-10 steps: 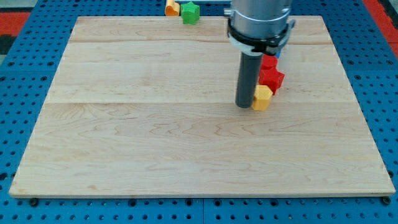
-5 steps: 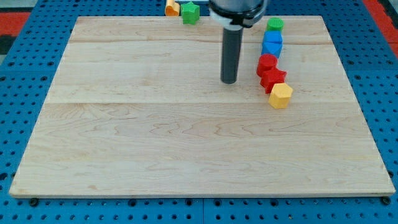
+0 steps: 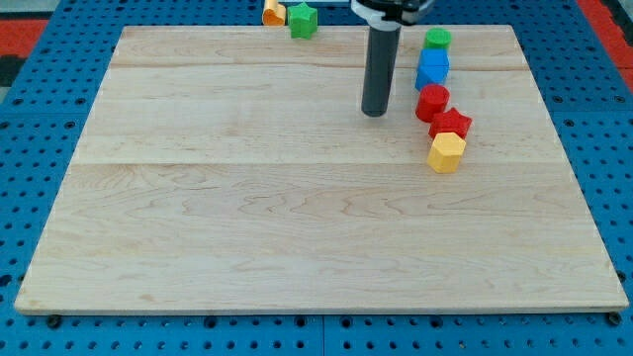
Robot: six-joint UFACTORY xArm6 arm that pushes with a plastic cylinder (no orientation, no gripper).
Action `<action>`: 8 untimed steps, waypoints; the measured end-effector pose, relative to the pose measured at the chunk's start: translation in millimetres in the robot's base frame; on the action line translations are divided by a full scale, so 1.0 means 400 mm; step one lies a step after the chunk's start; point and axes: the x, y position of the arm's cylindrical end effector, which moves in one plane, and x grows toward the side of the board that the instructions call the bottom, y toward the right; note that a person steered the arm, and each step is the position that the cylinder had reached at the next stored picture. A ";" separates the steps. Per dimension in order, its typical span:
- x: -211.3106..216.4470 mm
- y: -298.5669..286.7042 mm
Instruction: Move the red blocks slightly towards right side of the board
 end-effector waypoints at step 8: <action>-0.029 0.130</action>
